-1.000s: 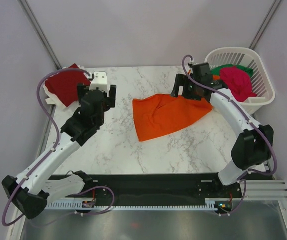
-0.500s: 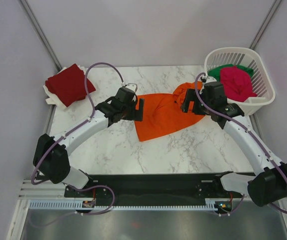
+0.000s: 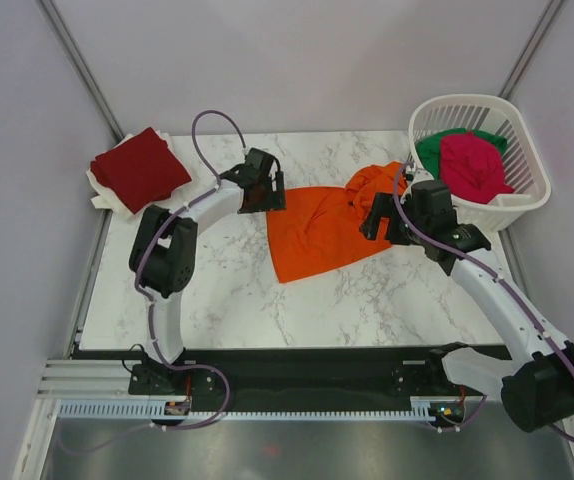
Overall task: Fold and stack the t-shirts
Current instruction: Flatten the tshirt out
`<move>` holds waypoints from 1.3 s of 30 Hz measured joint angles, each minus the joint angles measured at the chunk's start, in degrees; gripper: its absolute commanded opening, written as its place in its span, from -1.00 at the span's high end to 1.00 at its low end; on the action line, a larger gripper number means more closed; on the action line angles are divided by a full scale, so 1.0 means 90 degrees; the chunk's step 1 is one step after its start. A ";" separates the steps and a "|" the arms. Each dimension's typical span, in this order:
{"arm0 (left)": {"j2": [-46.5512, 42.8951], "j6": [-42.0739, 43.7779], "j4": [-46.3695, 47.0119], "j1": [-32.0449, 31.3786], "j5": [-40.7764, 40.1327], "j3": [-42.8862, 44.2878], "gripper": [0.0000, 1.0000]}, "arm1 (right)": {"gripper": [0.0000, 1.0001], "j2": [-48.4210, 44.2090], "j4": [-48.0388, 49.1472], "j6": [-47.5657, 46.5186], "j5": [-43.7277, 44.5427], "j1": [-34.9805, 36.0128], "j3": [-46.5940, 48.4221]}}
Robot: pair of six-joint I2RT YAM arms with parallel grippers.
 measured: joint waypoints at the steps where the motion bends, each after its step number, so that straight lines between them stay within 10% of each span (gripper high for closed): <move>1: 0.0233 0.0012 0.0012 0.0160 0.0017 0.0260 -0.75 | -0.96 -0.0114 -0.0002 0.0000 -0.0010 0.0000 -0.0051; 18: 0.1894 0.0087 0.0097 0.0614 0.0634 0.2023 -0.36 | -0.96 -0.0442 -0.0051 -0.0005 -0.0146 -0.0002 -0.0444; 24: 0.2140 -0.0007 0.0112 0.0665 0.0760 0.2305 0.95 | -0.96 -0.0277 -0.0051 -0.0010 -0.0141 0.0000 -0.0444; 30: 0.2159 0.0012 0.0146 0.0697 0.1049 0.2351 0.95 | -0.96 -0.0250 -0.0051 -0.0032 -0.0085 0.0024 -0.0447; 39: -0.2135 0.0374 -0.0692 0.0738 0.0287 0.0219 0.95 | -0.96 -0.0134 -0.0039 -0.0024 0.0136 0.0058 -0.0420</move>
